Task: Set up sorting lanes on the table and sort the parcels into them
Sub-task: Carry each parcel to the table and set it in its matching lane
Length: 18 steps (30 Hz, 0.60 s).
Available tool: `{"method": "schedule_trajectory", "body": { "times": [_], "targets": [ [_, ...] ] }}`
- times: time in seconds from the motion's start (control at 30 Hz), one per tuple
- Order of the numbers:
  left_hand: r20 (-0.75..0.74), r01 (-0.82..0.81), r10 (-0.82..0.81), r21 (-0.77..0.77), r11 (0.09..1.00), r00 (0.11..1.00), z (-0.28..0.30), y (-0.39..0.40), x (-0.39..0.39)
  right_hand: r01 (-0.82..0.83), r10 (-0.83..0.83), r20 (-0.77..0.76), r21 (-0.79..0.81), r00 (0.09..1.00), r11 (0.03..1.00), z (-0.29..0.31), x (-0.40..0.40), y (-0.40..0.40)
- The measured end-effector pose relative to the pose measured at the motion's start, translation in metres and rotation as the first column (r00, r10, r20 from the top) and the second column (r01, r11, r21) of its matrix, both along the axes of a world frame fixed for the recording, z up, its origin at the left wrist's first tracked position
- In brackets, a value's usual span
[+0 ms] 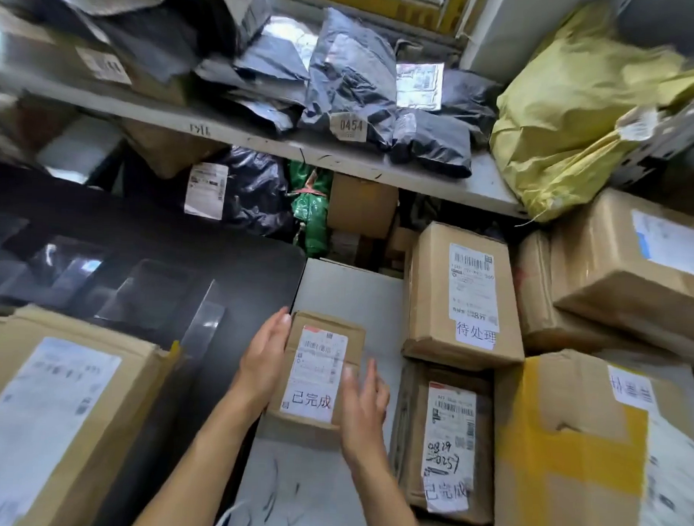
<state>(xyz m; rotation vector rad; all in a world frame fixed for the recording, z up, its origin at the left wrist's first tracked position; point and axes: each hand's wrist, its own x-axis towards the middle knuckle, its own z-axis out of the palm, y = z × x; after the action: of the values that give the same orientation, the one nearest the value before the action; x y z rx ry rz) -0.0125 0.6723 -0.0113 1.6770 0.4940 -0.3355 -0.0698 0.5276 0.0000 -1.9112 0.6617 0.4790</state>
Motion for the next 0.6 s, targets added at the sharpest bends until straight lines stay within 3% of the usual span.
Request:
{"method": "schedule_trajectory", "body": {
  "times": [0.07,0.13,0.3,0.6],
  "targets": [
    [-0.048,0.017,-0.016,0.025,1.000,0.999,0.009,-0.001,-0.008,0.195,-0.163,-0.120,0.350,0.979,0.916,-0.001,0.011,-0.007],
    [-0.102,0.079,-0.075,0.035,0.996,0.992,0.018,-0.002,-0.015,0.218,-0.164,-0.154,0.476,0.974,0.852,0.017,0.017,-0.011],
    [-0.068,0.094,-0.103,-0.122,0.988,0.992,0.031,-0.001,-0.030,0.186,-0.099,-0.190,0.521,0.977,0.833,0.068,0.002,-0.014],
    [0.153,0.137,-0.133,-0.016,0.990,0.979,0.097,-0.011,-0.079,0.099,-0.099,-0.028,0.537,0.995,0.838,0.094,-0.054,-0.028]
  ]
}}
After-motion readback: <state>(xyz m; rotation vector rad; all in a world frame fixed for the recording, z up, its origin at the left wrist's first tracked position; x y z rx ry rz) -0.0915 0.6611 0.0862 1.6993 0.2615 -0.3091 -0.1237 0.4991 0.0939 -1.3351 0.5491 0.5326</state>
